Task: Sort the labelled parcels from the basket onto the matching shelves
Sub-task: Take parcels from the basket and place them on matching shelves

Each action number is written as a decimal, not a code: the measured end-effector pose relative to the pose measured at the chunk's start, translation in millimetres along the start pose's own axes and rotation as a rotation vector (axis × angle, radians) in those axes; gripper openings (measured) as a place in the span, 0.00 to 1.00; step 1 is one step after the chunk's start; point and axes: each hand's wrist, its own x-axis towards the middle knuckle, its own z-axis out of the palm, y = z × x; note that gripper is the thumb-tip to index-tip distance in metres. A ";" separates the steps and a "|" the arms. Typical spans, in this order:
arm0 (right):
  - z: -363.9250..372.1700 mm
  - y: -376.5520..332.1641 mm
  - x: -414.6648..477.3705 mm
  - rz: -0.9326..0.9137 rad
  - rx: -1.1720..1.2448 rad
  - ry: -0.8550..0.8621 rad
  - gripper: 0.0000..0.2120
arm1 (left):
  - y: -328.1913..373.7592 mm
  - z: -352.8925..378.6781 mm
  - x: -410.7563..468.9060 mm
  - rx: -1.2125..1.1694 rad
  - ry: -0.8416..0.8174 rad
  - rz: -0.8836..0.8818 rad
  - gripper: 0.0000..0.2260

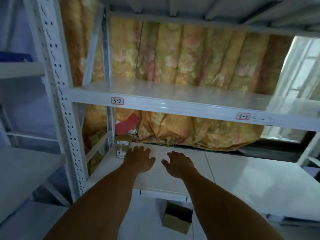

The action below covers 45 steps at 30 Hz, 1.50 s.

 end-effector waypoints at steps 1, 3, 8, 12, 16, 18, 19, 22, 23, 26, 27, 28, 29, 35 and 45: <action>-14.2 4.4 -21.3 -0.005 -0.008 0.032 0.31 | 14.2 -13.4 -20.1 0.007 0.018 -0.001 0.29; -41.9 13.6 -68.1 -0.005 -0.007 0.118 0.30 | 43.8 -40.2 -67.4 0.000 0.066 0.006 0.30; -104.5 30.3 -185.8 -0.016 -0.030 0.234 0.27 | 91.5 -84.8 -172.2 -0.031 0.200 0.041 0.32; -150.0 35.2 -268.1 0.007 -0.089 0.283 0.27 | 123.8 -128.2 -246.7 -0.034 0.182 0.034 0.33; -186.9 26.7 -334.5 0.024 -0.078 0.306 0.30 | 147.3 -169.0 -310.6 0.054 0.246 0.051 0.28; -196.2 21.2 -365.4 0.027 -0.077 0.323 0.30 | 153.9 -181.7 -337.7 0.055 0.236 0.057 0.29; -198.5 19.9 -377.3 0.034 -0.073 0.330 0.30 | 156.8 -186.9 -348.3 0.054 0.240 0.060 0.29; -200.3 18.2 -422.8 0.075 -0.047 0.340 0.30 | 165.7 -196.2 -385.1 0.090 0.265 0.091 0.29; -198.6 16.9 -438.7 0.086 -0.041 0.342 0.31 | 167.8 -196.1 -398.3 0.100 0.266 0.105 0.30; -191.7 10.5 -479.9 0.116 -0.019 0.359 0.32 | 171.9 -195.2 -437.9 0.138 0.238 0.121 0.32; -190.2 7.9 -493.0 0.124 -0.013 0.355 0.32 | 173.1 -194.2 -452.4 0.136 0.223 0.122 0.32; -189.1 4.9 -505.3 0.130 -0.012 0.351 0.32 | 174.3 -192.9 -465.6 0.137 0.213 0.124 0.32; -187.9 2.5 -514.9 0.130 -0.018 0.349 0.32 | 175.3 -191.0 -476.4 0.140 0.210 0.127 0.32; -190.7 -5.0 -569.4 0.142 -0.029 0.365 0.33 | 177.6 -197.1 -531.5 0.118 0.224 0.119 0.31; -204.4 -7.2 -639.5 0.099 -0.037 0.370 0.33 | 191.4 -215.5 -598.4 0.076 0.282 0.098 0.32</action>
